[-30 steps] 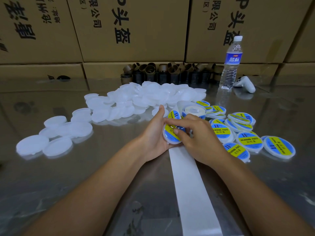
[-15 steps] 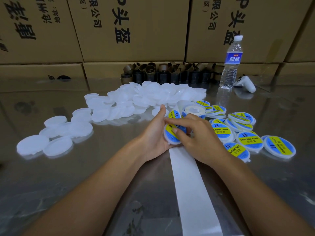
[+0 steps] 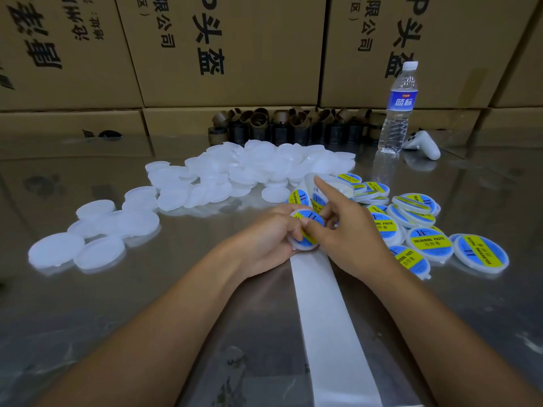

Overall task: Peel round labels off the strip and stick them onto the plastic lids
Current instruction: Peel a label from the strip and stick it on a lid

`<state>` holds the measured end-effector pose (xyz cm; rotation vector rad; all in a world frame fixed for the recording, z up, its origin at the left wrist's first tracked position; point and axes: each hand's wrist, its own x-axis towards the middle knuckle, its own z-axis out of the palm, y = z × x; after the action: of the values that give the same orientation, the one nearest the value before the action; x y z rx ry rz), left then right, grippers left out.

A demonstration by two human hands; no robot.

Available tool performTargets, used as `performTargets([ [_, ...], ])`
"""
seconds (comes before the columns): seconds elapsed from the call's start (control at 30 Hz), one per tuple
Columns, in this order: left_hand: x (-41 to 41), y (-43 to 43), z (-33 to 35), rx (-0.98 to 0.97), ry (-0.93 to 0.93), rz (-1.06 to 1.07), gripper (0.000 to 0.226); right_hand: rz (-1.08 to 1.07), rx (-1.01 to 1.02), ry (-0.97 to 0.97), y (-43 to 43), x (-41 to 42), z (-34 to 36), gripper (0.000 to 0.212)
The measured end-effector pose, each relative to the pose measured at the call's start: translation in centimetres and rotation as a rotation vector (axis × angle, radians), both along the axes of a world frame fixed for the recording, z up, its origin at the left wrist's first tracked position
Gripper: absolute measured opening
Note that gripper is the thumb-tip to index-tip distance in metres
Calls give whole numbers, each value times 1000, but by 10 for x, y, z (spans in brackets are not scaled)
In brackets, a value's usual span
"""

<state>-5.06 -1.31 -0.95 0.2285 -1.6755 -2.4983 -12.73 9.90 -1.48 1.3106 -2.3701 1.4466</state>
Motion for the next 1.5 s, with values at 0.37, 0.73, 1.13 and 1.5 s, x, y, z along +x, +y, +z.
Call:
performTargets([
  [0.37,3,0,-1,-58,3,-20,44,-166,-119,-282,1,-3,5,49],
  [0.73,1,2,2,59,-49,86,29,-109,-123,-286,-2,-4,5,14],
  [1.13,0,1,1,116,16,125,25,-38,-127,-301,-1,2,7,19],
  [1.5,-3,-2,-5,38,34,175,14,-32,-131,-271,0,-1,7,13],
])
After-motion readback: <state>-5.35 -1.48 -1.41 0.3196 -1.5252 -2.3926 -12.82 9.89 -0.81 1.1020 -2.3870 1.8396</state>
